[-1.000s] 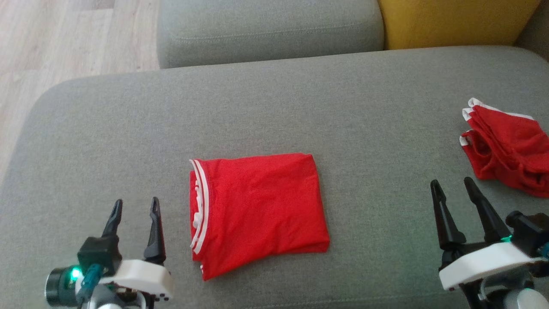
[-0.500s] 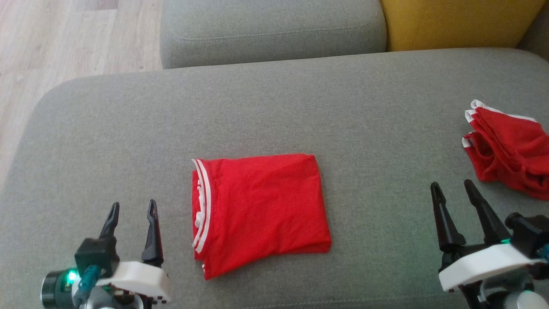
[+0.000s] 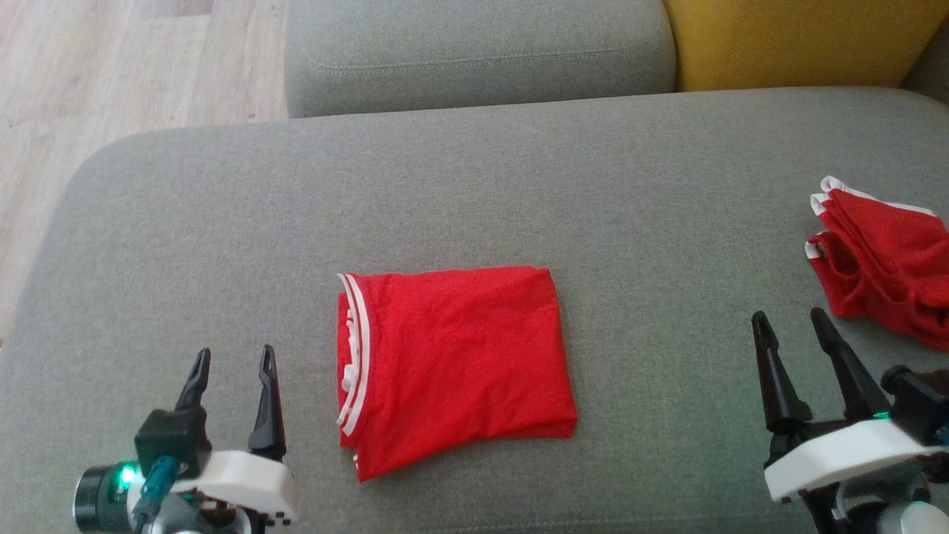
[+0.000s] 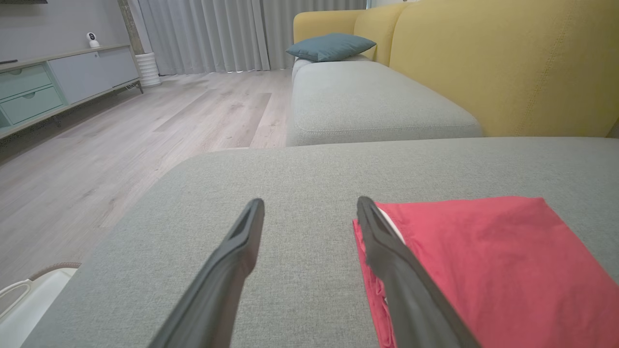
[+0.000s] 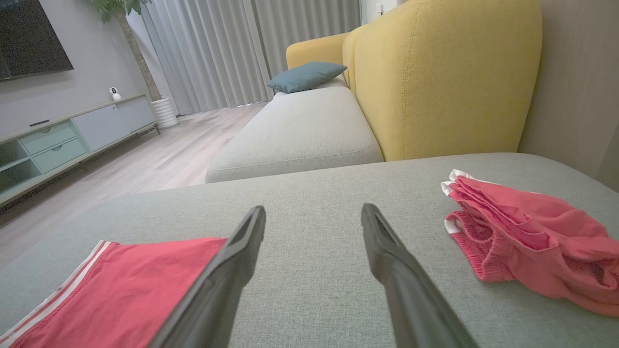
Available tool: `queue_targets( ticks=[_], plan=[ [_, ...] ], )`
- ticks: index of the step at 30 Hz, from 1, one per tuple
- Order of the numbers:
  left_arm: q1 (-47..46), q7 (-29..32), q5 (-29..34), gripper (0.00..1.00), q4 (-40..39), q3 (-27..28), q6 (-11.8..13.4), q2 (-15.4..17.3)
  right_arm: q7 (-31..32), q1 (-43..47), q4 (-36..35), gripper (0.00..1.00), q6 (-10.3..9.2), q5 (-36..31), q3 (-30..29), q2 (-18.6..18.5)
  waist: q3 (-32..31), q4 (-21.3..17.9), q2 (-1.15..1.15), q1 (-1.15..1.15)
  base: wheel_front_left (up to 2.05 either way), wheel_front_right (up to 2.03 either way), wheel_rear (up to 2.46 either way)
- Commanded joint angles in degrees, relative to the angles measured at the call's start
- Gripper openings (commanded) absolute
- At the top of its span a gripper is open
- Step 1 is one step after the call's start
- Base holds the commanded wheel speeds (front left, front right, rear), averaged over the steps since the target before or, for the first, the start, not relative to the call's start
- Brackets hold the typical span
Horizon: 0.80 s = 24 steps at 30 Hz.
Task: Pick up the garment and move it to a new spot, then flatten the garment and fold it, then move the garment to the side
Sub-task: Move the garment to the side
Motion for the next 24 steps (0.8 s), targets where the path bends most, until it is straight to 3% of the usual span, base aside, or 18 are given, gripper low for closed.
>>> queue_targets(
  ticks=[1, 12, 24],
  plan=[
    [-2.21, -0.31, 0.42, 1.00, -2.31, 2.04, 0.36, 1.01, 0.20, -1.55, -2.35, 1.00, 0.37, -0.61, 0.94, -0.41, -0.03, 0.08, 0.00, 0.00, 0.00, 0.00, 0.00],
    [-4.25, -1.49, 1.08, 1.00, -2.03, 0.94, 0.14, 1.29, 1.63, -2.09, -1.45, 1.00, 0.37, -0.56, 0.90, -1.31, 0.88, 2.80, 0.00, 0.00, 0.00, 0.00, 0.00],
    [-12.24, -5.55, 2.26, 1.00, 1.04, -2.38, -1.45, -1.34, 5.81, -8.96, 8.95, 1.00, 0.37, 2.50, 6.21, -4.26, 6.33, 13.59, 0.00, 0.00, 0.00, 0.00, 0.00]
  ],
)
